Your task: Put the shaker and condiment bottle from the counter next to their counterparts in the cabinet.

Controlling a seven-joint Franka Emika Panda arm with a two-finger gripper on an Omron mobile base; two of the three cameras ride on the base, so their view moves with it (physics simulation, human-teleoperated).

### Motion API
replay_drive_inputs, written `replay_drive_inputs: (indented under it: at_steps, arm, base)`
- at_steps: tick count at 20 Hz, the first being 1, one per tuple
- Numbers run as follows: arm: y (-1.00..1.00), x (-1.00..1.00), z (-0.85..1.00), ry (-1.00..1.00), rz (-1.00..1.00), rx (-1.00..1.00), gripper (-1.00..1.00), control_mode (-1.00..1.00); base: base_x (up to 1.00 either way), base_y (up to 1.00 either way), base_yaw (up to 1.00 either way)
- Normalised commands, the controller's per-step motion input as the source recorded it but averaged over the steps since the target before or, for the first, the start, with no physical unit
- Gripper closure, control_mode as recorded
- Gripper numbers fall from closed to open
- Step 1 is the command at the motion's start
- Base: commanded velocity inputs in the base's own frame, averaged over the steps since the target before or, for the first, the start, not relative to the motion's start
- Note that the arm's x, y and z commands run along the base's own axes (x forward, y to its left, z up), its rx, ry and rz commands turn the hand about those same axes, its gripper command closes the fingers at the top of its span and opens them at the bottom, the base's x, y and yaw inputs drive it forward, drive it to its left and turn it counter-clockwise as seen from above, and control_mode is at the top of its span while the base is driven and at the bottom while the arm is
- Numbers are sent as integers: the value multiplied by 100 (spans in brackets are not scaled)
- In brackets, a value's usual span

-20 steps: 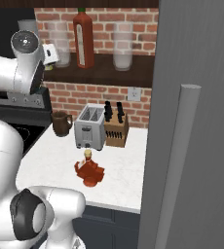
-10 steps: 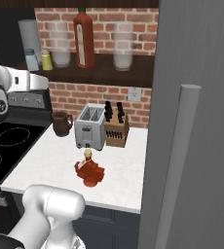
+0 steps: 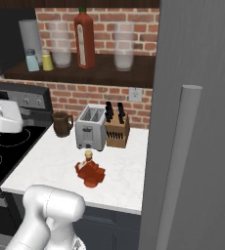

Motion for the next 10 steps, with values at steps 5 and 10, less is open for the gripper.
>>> replay_drive_inputs:
  at_steps: [5,10]
  arm:
    - [-3,-54,-85,0,-74,3,-100,-100]
    - [-15,-41,-85,0,-74,4,-100,-100]
  base:
    - [0,0,0]
    - [0,0,0]
